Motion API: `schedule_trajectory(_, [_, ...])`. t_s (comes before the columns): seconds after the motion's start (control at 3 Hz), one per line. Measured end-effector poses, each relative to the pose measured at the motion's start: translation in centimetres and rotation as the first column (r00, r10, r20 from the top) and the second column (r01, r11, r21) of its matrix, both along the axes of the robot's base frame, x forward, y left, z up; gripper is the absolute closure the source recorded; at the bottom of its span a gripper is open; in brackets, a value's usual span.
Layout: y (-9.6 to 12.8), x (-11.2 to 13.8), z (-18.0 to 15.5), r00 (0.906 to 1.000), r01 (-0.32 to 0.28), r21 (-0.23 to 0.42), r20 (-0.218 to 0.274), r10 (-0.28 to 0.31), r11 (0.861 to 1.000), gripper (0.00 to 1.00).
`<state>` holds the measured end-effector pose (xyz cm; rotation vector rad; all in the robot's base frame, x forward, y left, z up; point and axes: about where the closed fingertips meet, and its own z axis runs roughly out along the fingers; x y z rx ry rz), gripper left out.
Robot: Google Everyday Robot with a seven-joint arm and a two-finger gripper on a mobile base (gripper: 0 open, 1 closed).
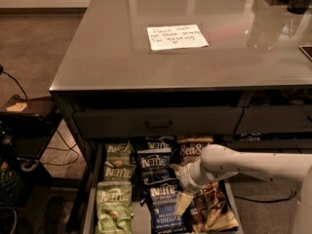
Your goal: Pick blue chip bag from middle drawer and place on counter
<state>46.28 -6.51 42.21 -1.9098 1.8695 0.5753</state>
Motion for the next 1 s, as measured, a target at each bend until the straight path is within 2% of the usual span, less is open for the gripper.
schedule_trajectory(0.67, [-0.6, 0.0, -2.5, 0.9983, 0.018, -0.017, -0.055, -0.019, 1.0, 0.04])
schedule_trajectory(1.0, [-1.0, -0.4, -2.9, 0.9972, 0.026, -0.019, -0.069, -0.027, 0.999, 0.23])
